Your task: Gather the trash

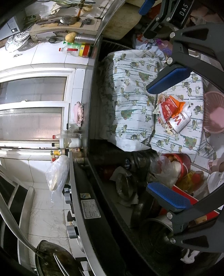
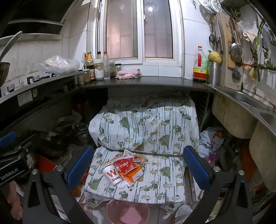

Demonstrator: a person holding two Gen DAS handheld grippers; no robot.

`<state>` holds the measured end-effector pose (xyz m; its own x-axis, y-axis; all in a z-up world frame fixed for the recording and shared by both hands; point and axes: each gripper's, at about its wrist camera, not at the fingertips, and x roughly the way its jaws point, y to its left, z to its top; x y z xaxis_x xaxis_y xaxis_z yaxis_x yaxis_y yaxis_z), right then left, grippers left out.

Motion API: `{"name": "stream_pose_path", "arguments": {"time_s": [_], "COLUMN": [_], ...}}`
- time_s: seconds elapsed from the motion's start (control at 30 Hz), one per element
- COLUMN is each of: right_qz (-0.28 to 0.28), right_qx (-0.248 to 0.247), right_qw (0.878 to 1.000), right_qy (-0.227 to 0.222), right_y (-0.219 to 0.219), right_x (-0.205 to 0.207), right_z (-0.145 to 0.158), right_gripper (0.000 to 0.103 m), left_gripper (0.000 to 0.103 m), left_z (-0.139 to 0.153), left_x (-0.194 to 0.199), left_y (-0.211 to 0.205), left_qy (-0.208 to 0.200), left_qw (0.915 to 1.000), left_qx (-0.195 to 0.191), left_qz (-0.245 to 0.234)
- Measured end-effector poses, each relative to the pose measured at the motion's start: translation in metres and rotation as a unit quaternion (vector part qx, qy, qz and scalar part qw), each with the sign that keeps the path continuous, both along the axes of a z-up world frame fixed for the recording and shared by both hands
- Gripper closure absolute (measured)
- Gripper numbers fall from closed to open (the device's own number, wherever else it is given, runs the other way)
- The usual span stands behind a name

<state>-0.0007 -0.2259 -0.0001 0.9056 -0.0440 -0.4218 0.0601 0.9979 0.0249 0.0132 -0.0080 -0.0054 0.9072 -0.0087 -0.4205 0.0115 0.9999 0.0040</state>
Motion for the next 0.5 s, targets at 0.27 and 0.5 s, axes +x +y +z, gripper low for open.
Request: {"name": "stream_pose_path", "arguments": {"time_s": [0.27, 0.5], "right_qz": [-0.001, -0.001], "right_qx": [-0.001, 0.0], "right_qw": [1.0, 1.0], "right_qy": [-0.001, -0.002], "right_y": [-0.0009, -0.0012], "right_x": [-0.0003, -0.0007], "right_z": [0.0002, 0.0], "right_gripper": [0.0, 0.0], "left_gripper": [0.0, 0.0], "left_z": [-0.0003, -0.0003], "left_x": [-0.0001, 0.0001], "left_y": [-0.0004, -0.0005], "left_qy": [0.0, 0.0], "left_qw": [1.0, 1.0], "left_qx": [-0.001, 0.0], "left_qz": [0.0, 0.0]}}
